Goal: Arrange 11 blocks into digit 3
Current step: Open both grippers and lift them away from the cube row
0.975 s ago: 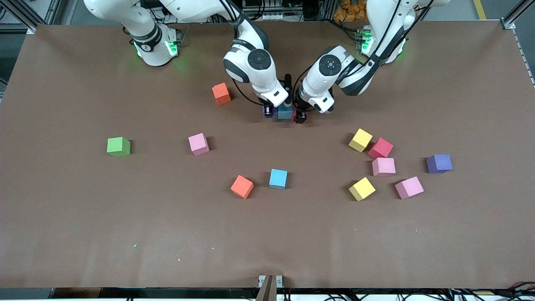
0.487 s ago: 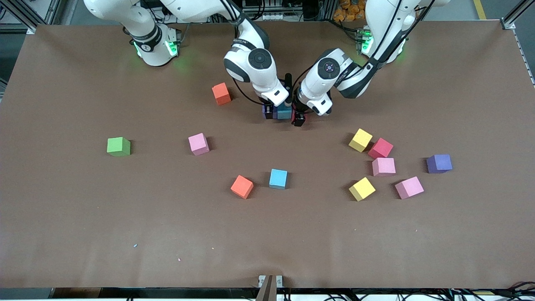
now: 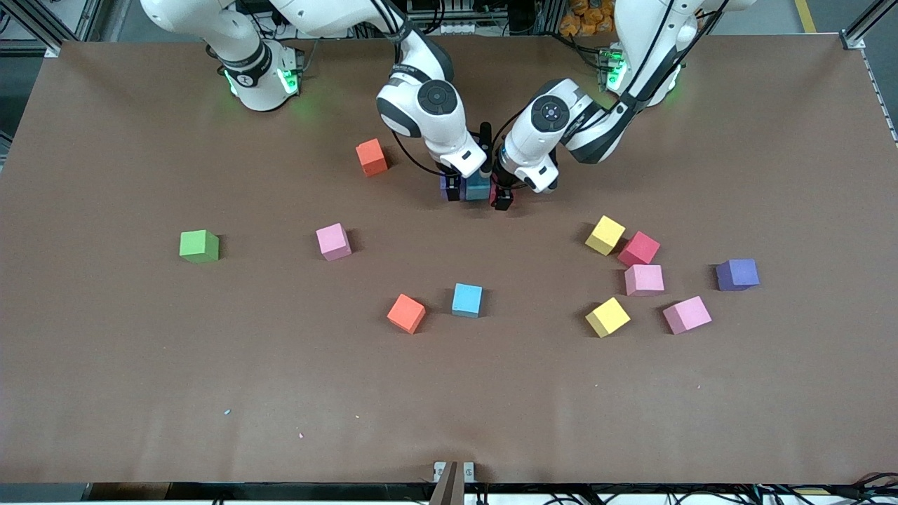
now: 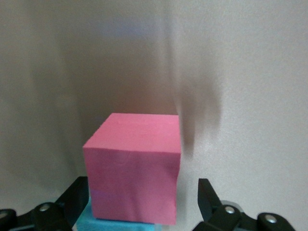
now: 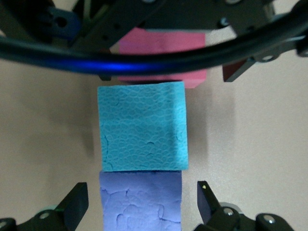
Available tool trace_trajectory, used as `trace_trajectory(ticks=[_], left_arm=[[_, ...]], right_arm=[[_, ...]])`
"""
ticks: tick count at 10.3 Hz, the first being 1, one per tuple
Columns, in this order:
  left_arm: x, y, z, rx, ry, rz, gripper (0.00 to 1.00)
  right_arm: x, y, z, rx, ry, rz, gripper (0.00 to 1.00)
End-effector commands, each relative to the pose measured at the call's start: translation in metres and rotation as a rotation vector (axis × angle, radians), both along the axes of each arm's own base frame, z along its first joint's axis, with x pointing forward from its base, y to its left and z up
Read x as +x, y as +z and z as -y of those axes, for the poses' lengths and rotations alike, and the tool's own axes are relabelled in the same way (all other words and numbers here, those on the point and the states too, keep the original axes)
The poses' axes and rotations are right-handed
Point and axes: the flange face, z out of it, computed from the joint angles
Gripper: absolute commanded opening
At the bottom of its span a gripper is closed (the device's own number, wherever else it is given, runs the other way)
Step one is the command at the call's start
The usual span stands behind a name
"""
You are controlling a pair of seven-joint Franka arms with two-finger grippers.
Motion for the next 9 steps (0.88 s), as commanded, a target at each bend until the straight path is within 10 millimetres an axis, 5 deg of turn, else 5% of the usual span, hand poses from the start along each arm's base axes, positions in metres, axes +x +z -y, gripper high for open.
trace_trajectory(ticks=[1, 5, 9], left_arm=[[-0.001, 0.015, -0.002, 0.028, -0.022, 0.005, 1.0], [0.0, 0.036, -0.003, 0.07, -0.054, 0.007, 1.0], [0.018, 0.074, 0.008, 0.104, -0.069, 0.002, 1.0]], right_arm=[[0.001, 0.018, 0.002, -0.018, -0.007, -0.004, 1.0], [0.014, 0.054, 0.015, -0.046, -0.026, -0.011, 1.0], [0.058, 0.084, 0.058, -0.086, -0.121, -0.027, 1.0]])
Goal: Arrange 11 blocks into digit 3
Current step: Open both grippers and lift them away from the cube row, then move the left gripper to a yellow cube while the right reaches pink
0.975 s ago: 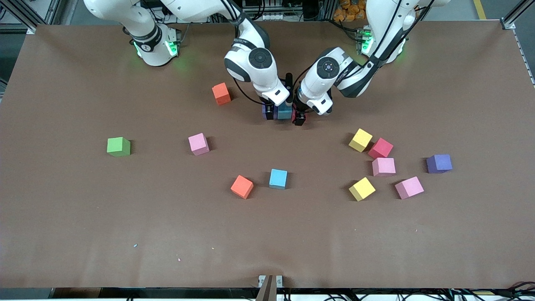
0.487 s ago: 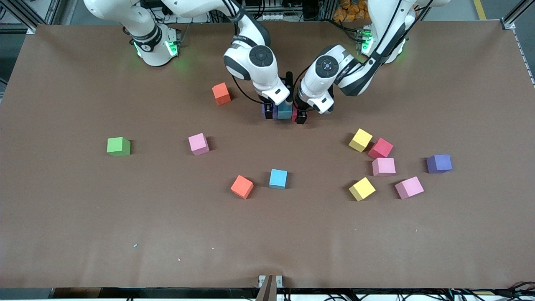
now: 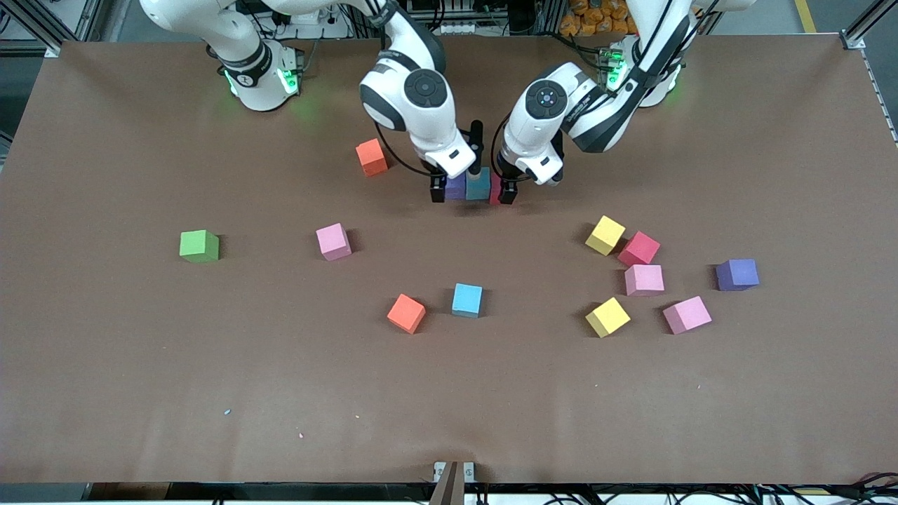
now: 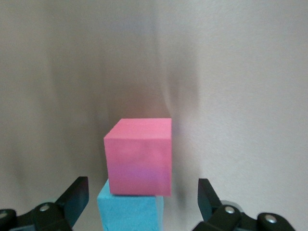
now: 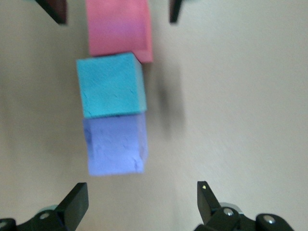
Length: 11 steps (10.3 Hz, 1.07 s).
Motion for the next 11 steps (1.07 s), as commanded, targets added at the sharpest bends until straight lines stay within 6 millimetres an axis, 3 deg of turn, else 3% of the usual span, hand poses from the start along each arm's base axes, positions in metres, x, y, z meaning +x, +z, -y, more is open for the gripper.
trace_trajectory(ticks=[1, 4, 6, 7, 9, 11], left_arm=[[0.018, 0.027, 0.002, 0.022, -0.013, -0.012, 1.0], [0.068, 0.053, -0.019, 0.011, -0.056, -0.009, 1.0], [0.102, 0.073, -0.033, 0.003, -0.09, -0.014, 1.0], [0.118, 0.079, -0.042, -0.008, -0.122, -0.012, 1.0], [0.147, 0.082, -0.068, -0.023, -0.172, 0.006, 1.0], [0.176, 0.078, -0.082, -0.002, -0.208, 0.043, 1.0]], right_arm=[[0.033, 0.023, 0.038, -0.022, -0.086, -0.013, 1.0], [0.086, 0.038, 0.096, -0.044, -0.209, 0.008, 1.0], [0.102, 0.048, 0.123, -0.09, -0.241, 0.01, 1.0], [0.12, 0.055, 0.143, -0.135, -0.228, 0.066, 1.0], [0.142, 0.075, 0.172, -0.23, -0.251, 0.021, 1.0], [0.159, 0.086, 0.191, -0.267, -0.436, 0.002, 1.0]])
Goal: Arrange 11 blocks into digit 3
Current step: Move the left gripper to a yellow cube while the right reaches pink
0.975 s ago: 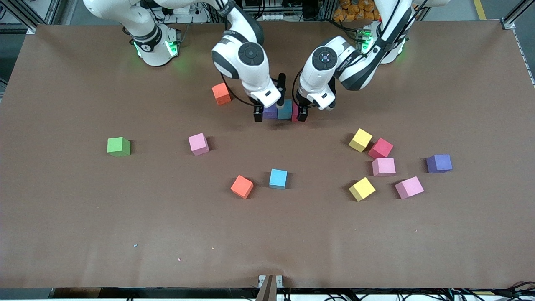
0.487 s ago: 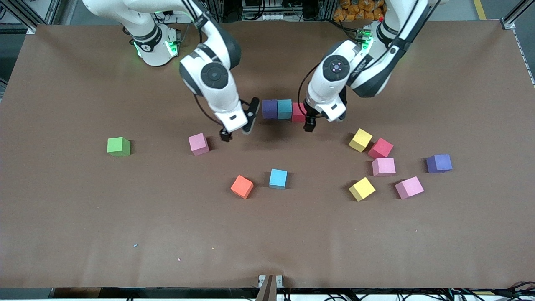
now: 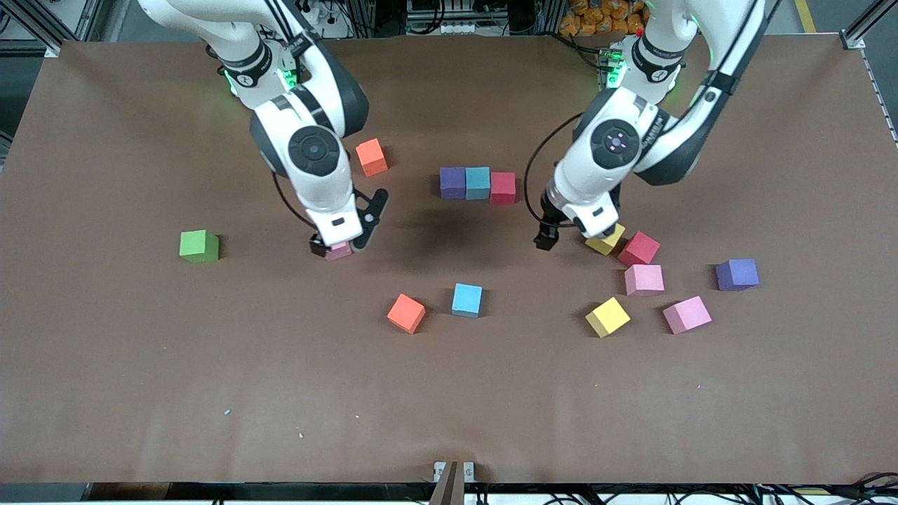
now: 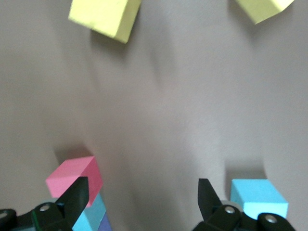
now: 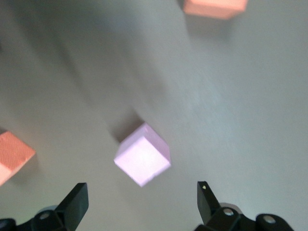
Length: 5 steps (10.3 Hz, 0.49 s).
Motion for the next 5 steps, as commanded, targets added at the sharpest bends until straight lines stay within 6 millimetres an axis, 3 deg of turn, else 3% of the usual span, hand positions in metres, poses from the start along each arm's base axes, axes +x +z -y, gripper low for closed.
trace_trajectory(ticks=[1, 3, 4, 5], left_arm=[[0.035, -0.005, -0.004, 0.019, -0.045, 0.027, 1.0], [0.063, -0.013, -0.006, 0.047, -0.098, 0.047, 1.0], [0.077, -0.015, -0.008, 0.068, -0.146, 0.049, 1.0], [0.089, -0.011, -0.016, 0.09, -0.208, 0.063, 1.0]], right_arm=[[0.006, 0.008, 0.006, -0.047, -0.189, 0.023, 1.0], [0.011, -0.005, 0.023, -0.079, -0.385, 0.04, 1.0], [0.025, -0.004, 0.051, -0.066, -0.486, 0.032, 1.0], [0.034, 0.001, 0.063, -0.048, -0.533, 0.039, 1.0]])
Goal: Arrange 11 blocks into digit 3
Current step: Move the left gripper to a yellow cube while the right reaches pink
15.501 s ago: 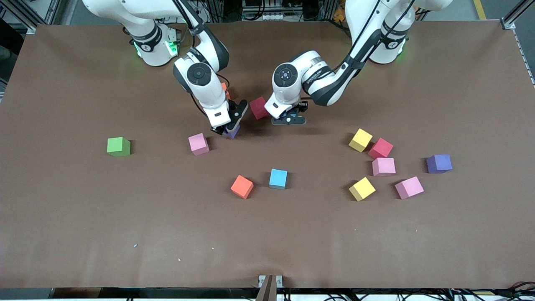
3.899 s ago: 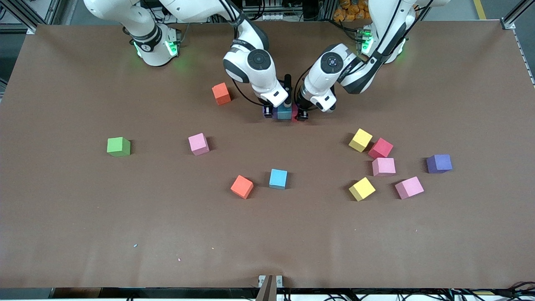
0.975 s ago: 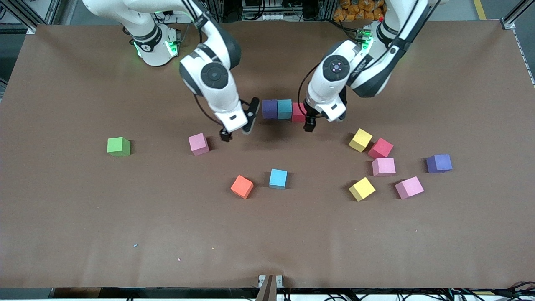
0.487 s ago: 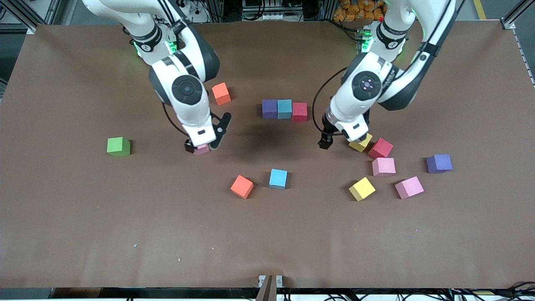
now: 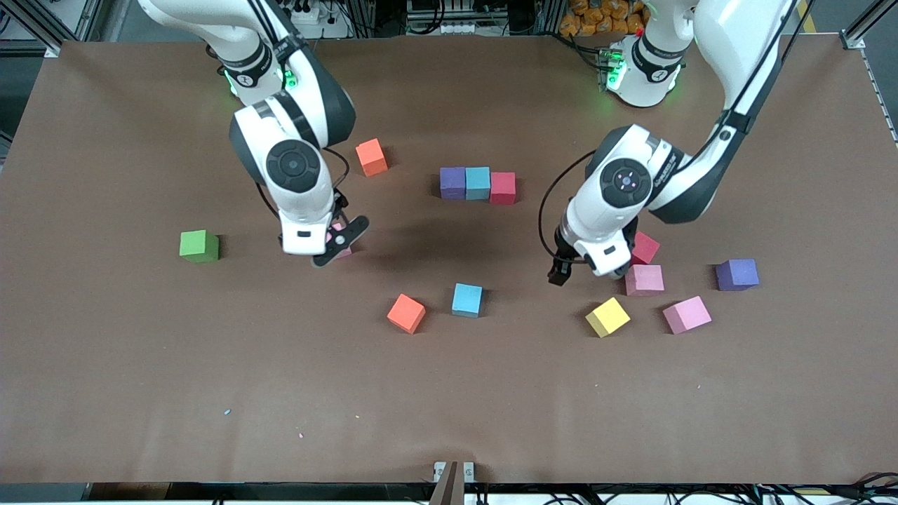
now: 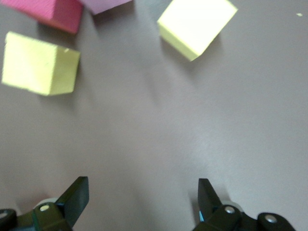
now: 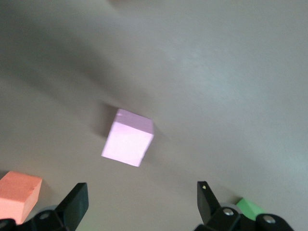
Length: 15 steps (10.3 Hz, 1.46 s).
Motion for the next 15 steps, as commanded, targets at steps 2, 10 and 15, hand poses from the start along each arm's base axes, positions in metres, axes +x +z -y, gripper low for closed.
trace_trajectory(ticks=[2, 10, 15], left_arm=[[0.041, 0.01, -0.025, 0.035, -0.2, 0.026, 1.0], [0.094, -0.027, -0.092, 0.052, -0.489, 0.02, 1.0], [0.102, -0.049, -0.095, 0.048, -0.49, 0.001, 1.0]], right_arm=[[0.033, 0.005, 0.06, 0.026, -0.169, 0.014, 1.0], [0.037, -0.067, 0.053, -0.009, -0.19, -0.02, 1.0], [0.035, -0.074, 0.053, -0.014, -0.194, -0.036, 1.0]])
